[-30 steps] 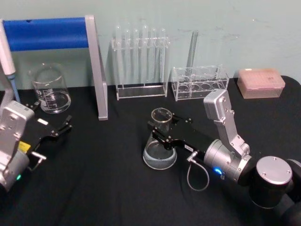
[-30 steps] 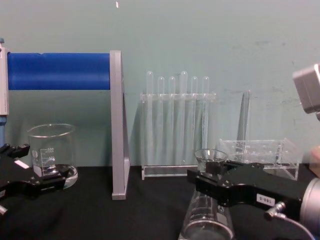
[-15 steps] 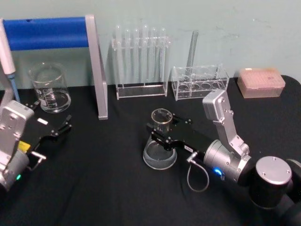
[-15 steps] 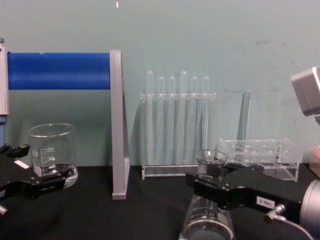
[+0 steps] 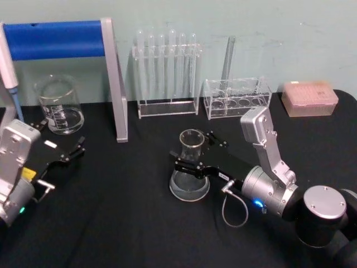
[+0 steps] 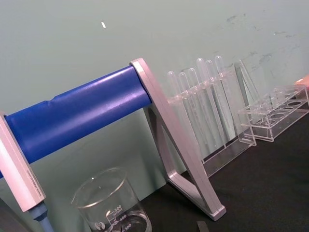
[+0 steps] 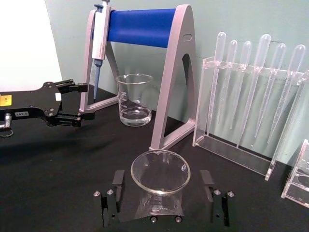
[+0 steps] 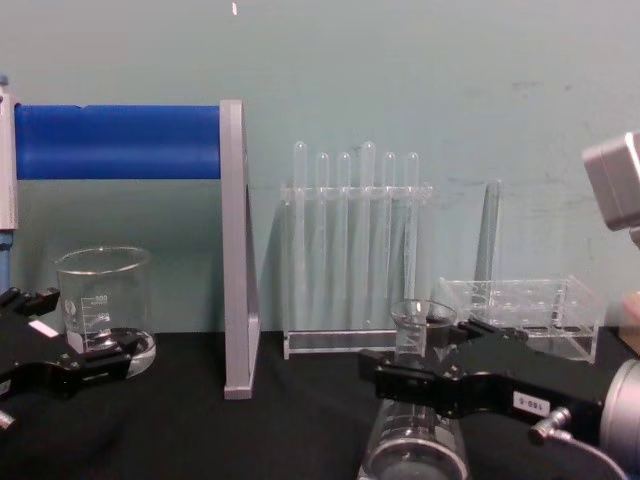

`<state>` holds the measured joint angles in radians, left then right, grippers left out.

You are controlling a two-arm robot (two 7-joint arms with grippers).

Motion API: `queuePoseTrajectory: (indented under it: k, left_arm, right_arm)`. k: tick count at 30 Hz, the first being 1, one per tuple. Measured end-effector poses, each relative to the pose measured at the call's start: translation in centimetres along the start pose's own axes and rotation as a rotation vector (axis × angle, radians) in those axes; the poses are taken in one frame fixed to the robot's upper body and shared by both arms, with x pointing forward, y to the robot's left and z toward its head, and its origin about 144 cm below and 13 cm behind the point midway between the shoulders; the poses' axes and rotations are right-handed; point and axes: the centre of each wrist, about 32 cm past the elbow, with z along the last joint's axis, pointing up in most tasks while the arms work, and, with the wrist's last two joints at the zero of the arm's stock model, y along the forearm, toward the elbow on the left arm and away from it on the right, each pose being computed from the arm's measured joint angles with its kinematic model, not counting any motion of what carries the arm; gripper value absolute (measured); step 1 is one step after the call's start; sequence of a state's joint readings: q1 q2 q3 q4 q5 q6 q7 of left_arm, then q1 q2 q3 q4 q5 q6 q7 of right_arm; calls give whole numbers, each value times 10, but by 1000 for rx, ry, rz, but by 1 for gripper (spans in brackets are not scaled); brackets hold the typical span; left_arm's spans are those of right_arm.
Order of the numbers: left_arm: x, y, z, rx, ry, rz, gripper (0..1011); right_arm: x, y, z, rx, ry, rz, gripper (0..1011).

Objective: Grasp the erlenmeyer flask with one hand, shake it three times, then place it back.

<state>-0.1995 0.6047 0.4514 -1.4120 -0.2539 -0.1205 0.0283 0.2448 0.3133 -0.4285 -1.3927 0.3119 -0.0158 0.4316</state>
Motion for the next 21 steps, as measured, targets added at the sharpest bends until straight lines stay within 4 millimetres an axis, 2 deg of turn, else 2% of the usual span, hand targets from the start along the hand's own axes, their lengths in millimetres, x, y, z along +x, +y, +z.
queuePoseTrajectory:
  k: [2,11,21]
  left_arm:
    - [0,0,0,0,0,0,1001]
    - [0,0,0,0,0,0,1001]
    - [0,0,0,0,0,0,1001]
  right_arm:
    - [0,0,0,0,0,0,1002]
    - [0,0,0,1,-1,3,1000]
    - [7,-16,0,-21,-8,37,1000]
